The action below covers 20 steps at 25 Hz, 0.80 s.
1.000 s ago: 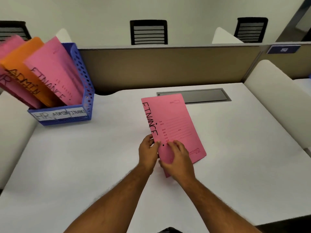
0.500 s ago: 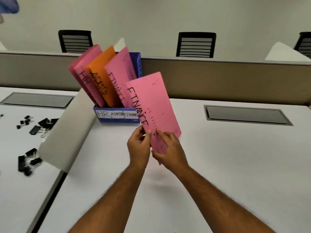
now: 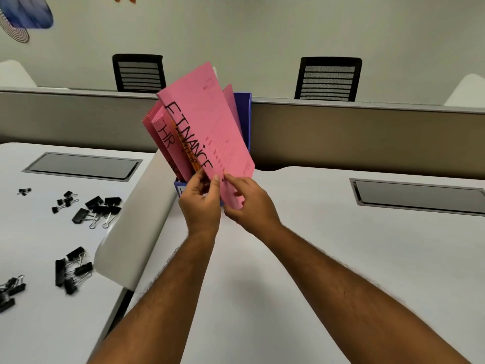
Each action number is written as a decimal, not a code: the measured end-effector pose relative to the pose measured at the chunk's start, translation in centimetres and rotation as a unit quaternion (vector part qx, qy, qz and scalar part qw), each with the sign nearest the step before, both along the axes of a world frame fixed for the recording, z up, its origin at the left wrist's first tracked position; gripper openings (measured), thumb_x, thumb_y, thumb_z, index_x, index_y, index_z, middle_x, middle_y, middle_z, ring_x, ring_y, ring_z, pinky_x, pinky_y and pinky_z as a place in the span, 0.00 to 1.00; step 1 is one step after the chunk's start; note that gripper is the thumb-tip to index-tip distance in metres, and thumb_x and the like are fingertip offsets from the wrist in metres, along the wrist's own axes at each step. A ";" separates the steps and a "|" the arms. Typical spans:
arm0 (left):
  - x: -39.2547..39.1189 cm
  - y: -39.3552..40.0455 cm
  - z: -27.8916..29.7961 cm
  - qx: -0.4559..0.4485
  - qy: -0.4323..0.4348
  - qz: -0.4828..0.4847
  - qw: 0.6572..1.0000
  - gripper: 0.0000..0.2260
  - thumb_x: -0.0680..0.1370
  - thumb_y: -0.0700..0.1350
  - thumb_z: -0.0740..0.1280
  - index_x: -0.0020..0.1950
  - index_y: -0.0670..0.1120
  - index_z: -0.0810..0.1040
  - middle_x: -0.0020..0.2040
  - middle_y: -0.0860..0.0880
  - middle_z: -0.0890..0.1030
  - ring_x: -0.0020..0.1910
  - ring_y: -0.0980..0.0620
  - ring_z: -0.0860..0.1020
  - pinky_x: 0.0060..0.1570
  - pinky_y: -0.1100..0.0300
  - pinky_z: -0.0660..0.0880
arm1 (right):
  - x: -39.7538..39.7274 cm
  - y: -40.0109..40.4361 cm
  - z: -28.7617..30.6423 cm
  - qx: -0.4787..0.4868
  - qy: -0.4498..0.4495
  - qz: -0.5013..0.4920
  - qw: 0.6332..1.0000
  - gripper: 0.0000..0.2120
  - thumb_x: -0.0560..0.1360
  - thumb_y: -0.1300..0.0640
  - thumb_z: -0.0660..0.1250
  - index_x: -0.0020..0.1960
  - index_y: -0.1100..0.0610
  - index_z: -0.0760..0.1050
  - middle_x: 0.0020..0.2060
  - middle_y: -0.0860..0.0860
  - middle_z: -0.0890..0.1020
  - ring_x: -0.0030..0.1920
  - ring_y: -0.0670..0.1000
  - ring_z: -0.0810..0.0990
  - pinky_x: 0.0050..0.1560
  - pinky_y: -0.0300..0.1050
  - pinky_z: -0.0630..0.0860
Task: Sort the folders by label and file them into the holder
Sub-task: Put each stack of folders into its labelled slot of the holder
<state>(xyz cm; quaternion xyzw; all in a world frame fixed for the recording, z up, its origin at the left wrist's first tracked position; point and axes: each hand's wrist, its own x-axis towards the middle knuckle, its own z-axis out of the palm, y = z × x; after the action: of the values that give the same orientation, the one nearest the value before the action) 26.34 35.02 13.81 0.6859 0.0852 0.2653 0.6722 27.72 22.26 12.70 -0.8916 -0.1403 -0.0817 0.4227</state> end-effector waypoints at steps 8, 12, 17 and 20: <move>7.1 0.6 1.9 0.031 -0.058 0.042 0.997 0.14 0.82 0.46 0.74 0.68 0.48 0.83 0.59 0.54 0.86 0.57 0.60 0.86 0.55 0.67 0.83 | 7.6 2.2 1.1 0.005 -0.027 -0.018 0.999 0.34 0.78 0.48 0.75 0.80 0.43 0.66 0.69 0.45 0.79 0.57 0.48 0.82 0.55 0.51 0.86; 10.2 0.1 2.0 0.026 -0.063 0.051 0.996 0.13 0.82 0.45 0.73 0.66 0.46 0.84 0.59 0.52 0.87 0.57 0.58 0.85 0.54 0.70 0.81 | 10.6 3.0 0.7 0.040 -0.024 -0.038 0.998 0.32 0.80 0.49 0.73 0.80 0.43 0.66 0.68 0.46 0.80 0.59 0.50 0.82 0.57 0.54 0.85; 12.9 0.3 1.2 0.046 -0.058 0.060 0.995 0.13 0.82 0.47 0.73 0.65 0.47 0.83 0.60 0.52 0.85 0.62 0.53 0.83 0.61 0.60 0.82 | 13.3 3.6 -0.3 0.061 -0.030 -0.058 0.996 0.29 0.81 0.49 0.72 0.80 0.43 0.67 0.67 0.45 0.81 0.63 0.49 0.81 0.61 0.55 0.84; 14.0 0.4 0.4 0.071 -0.055 0.070 0.993 0.10 0.81 0.48 0.73 0.61 0.48 0.83 0.56 0.51 0.84 0.58 0.53 0.83 0.60 0.54 0.84 | 14.2 4.0 -1.4 0.056 -0.035 -0.072 0.995 0.29 0.82 0.49 0.70 0.80 0.43 0.66 0.68 0.44 0.80 0.64 0.49 0.81 0.63 0.54 0.83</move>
<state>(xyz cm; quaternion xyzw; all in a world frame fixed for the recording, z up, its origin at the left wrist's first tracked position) 40.39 35.40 14.16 0.7090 0.0765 0.3541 0.6050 41.87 26.25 11.34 -0.8712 -0.0857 -0.1502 0.4595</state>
